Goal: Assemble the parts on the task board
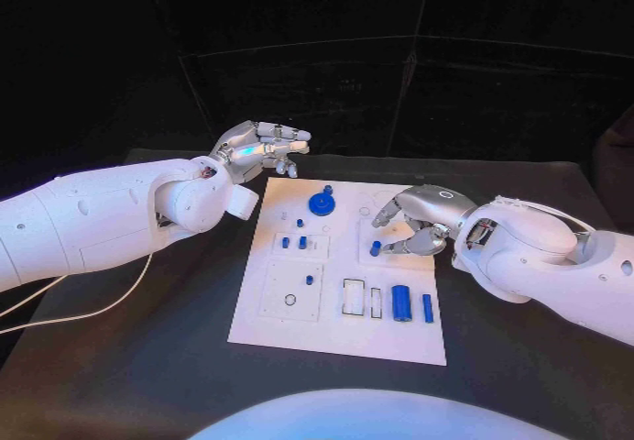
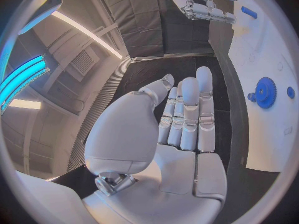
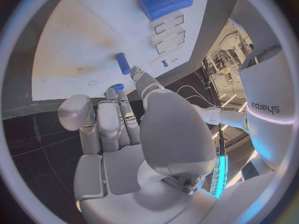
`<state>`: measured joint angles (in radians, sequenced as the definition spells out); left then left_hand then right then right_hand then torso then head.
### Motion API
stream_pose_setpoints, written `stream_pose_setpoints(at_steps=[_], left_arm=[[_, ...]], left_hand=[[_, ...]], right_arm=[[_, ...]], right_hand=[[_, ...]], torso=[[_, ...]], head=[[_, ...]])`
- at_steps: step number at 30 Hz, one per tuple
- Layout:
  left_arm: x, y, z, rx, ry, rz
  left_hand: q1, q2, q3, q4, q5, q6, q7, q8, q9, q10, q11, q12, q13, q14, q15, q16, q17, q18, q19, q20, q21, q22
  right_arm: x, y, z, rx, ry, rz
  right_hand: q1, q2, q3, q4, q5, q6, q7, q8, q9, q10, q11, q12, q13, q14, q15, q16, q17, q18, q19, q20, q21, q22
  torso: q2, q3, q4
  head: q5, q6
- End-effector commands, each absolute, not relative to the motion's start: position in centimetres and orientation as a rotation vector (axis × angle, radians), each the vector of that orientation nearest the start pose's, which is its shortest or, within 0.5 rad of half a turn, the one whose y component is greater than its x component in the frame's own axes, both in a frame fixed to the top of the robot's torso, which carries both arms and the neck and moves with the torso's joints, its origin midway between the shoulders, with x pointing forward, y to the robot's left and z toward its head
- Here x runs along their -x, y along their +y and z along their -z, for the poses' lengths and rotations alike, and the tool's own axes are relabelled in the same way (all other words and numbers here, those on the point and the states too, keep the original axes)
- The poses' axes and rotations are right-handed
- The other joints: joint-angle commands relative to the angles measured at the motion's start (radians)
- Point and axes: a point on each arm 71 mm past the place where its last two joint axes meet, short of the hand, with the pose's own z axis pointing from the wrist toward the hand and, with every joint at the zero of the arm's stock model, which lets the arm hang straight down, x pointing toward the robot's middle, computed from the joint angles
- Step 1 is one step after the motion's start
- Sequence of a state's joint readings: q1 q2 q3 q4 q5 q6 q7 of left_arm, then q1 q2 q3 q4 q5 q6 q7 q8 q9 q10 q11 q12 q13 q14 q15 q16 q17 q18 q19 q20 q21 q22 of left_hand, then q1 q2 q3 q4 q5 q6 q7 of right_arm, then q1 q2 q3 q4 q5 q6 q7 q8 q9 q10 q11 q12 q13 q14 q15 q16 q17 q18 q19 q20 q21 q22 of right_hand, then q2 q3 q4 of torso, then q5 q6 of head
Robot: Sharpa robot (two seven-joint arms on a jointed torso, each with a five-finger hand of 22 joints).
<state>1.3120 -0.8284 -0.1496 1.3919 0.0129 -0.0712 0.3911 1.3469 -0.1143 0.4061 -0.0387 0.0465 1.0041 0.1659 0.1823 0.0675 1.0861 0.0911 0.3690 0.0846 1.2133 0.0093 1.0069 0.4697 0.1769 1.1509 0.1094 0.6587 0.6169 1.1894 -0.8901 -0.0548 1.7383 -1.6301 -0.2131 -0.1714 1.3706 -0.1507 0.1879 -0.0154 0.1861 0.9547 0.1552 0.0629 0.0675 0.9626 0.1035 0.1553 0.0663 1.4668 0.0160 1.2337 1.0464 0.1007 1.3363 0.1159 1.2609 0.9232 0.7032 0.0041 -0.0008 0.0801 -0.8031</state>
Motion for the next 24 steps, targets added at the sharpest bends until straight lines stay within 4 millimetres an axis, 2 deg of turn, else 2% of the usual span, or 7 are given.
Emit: stream_pose_setpoints(at_steps=[1,6,11,15,24], left_arm=[[-51.4,23.0,16.7,1.017,1.514,1.651],[-51.4,23.0,16.7,1.017,1.515,1.651],[-51.4,23.0,16.8,1.017,1.515,1.650],[-51.4,23.1,16.8,1.017,1.515,1.651],[-51.4,23.0,16.8,1.017,1.516,1.651]], left_hand=[[0.003,0.010,-0.006,-0.002,0.003,-0.002,0.001,0.000,0.000,-0.004,0.000,0.003,-0.001,-0.007,0.000,-0.004,-0.002,0.006,-0.003,0.001,-0.006,-0.002],[0.003,0.010,-0.006,-0.002,0.003,-0.002,0.001,0.000,0.000,-0.004,0.000,0.003,-0.001,-0.007,0.000,-0.004,-0.002,0.006,-0.003,0.001,-0.006,-0.002],[0.003,0.010,-0.006,-0.002,0.003,-0.002,0.001,0.000,0.000,-0.004,0.000,0.003,-0.001,-0.007,0.000,-0.004,-0.002,0.006,-0.003,0.001,-0.006,-0.002],[0.003,0.010,-0.006,-0.002,0.003,-0.002,0.001,0.000,0.000,-0.004,0.000,0.003,-0.001,-0.007,0.000,-0.004,-0.002,0.006,-0.003,0.001,-0.006,-0.002],[0.003,0.010,-0.006,-0.002,0.003,-0.002,0.001,0.000,0.000,-0.004,0.000,0.003,-0.001,-0.007,0.000,-0.004,-0.002,0.006,-0.003,0.001,-0.006,-0.002]], right_arm=[[-43.4,-16.0,18.5,0.437,1.763,-0.608],[-43.5,-15.5,18.8,0.468,1.781,-0.610],[-43.8,-14.8,19.1,0.483,1.785,-0.620],[-43.9,-14.4,19.4,0.492,1.791,-0.627],[-43.9,-13.6,19.9,0.514,1.804,-0.648]], right_hand=[[0.011,0.002,-0.008,0.001,0.006,-0.003,-0.006,0.003,0.001,-0.007,0.002,0.007,0.001,0.015,-0.002,-0.002,-0.002,0.015,-0.004,0.002,-0.003,0.001],[0.028,0.013,-0.016,0.002,0.006,-0.002,-0.006,0.003,0.001,0.002,0.000,0.024,0.003,0.014,-0.004,-0.004,-0.008,0.015,-0.002,0.001,-0.003,0.001],[0.046,0.040,-0.011,0.001,0.004,0.005,-0.008,0.005,0.002,0.045,-0.009,0.057,0.005,0.013,-0.011,-0.007,-0.016,0.013,0.007,-0.004,0.003,0.013],[0.056,0.057,0.013,0.002,-0.002,0.010,-0.008,0.004,0.001,0.095,-0.019,0.069,0.000,0.021,-0.018,0.013,0.005,0.008,0.024,-0.011,0.020,0.042],[0.060,0.066,0.062,0.005,-0.006,0.041,-0.010,0.011,0.004,0.154,-0.025,0.055,-0.003,0.026,-0.025,0.028,0.014,0.003,0.038,-0.018,0.036,0.071]], torso=[[0.000,0.0001,0.0018],[0.001,0.0004,0.0016],[0.001,-0.0007,0.0006],[0.002,0.0008,0.0004],[0.002,0.0005,0.0009]], head=[[0.001,0.001],[0.006,0.001],[0.008,0.002],[0.008,0.000],[0.007,-0.001]])
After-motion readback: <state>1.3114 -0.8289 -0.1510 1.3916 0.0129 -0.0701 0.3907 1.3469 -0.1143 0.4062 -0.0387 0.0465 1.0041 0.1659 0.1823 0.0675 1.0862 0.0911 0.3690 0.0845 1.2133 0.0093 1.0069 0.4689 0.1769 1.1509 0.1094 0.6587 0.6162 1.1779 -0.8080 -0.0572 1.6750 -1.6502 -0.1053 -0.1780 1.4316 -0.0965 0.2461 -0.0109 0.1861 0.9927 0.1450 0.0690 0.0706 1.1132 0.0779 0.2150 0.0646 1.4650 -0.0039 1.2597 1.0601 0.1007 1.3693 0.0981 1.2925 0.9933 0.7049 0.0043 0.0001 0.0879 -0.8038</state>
